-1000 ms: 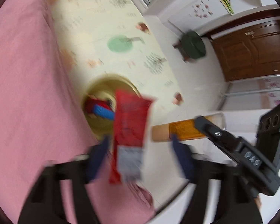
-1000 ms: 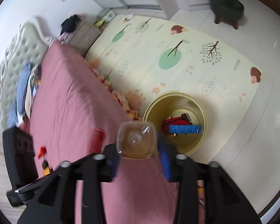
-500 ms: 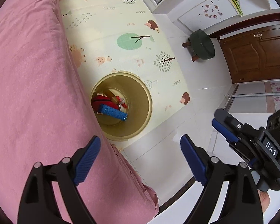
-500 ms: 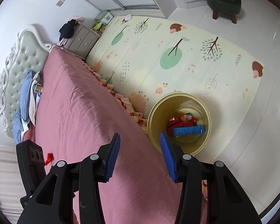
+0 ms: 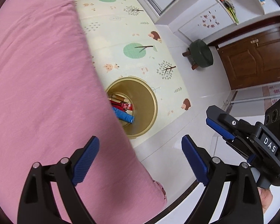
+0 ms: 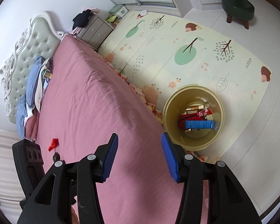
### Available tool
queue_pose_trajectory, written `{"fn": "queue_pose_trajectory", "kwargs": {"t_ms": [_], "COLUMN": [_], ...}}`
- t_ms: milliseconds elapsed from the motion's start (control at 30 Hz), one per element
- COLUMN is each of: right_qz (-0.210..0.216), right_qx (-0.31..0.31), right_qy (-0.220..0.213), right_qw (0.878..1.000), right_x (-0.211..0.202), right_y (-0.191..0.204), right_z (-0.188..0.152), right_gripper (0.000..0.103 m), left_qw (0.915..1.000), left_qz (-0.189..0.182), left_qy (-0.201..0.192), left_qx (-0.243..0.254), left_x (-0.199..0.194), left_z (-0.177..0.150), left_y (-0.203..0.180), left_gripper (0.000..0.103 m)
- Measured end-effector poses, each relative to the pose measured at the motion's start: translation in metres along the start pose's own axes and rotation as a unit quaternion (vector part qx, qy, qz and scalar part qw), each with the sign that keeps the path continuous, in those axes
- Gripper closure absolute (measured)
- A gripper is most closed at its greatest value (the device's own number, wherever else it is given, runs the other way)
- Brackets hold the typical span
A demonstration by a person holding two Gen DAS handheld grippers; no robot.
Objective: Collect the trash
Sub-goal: 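Move both tools back toward the mustard pouch on the bed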
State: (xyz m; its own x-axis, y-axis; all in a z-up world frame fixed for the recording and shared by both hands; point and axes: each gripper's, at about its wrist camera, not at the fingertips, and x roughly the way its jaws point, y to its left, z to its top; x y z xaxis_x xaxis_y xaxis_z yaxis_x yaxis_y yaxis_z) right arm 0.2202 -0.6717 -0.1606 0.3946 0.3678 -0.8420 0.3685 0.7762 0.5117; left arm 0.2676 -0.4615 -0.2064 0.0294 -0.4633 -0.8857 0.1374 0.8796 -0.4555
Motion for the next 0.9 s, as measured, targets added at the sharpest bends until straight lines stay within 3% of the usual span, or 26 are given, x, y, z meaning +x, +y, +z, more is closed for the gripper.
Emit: {"fn": "queue_pose_trajectory", "kwargs": {"t_ms": [333, 900], "right_qz": [0.008, 0.038], "right_qx": [-0.061, -0.153], "right_qy": [0.041, 0.105], "right_qw": [0.997, 0.982], "right_x": [0.025, 0.084], "right_y": [0.069, 0.211], "right_z": [-0.059, -0.194], "right_gripper": [0.055, 0.055], "left_qw": [0.9974, 0.9832], "left_qz": [0.006, 0.037], "left_qy": [-0.036, -0.083], "left_qx": [-0.062, -0.158], "left_x": [-0.055, -0.152], "left_z": [-0.052, -0.156], "left_y": [0.083, 0.257], "left_gripper": [0.014, 0.014]}}
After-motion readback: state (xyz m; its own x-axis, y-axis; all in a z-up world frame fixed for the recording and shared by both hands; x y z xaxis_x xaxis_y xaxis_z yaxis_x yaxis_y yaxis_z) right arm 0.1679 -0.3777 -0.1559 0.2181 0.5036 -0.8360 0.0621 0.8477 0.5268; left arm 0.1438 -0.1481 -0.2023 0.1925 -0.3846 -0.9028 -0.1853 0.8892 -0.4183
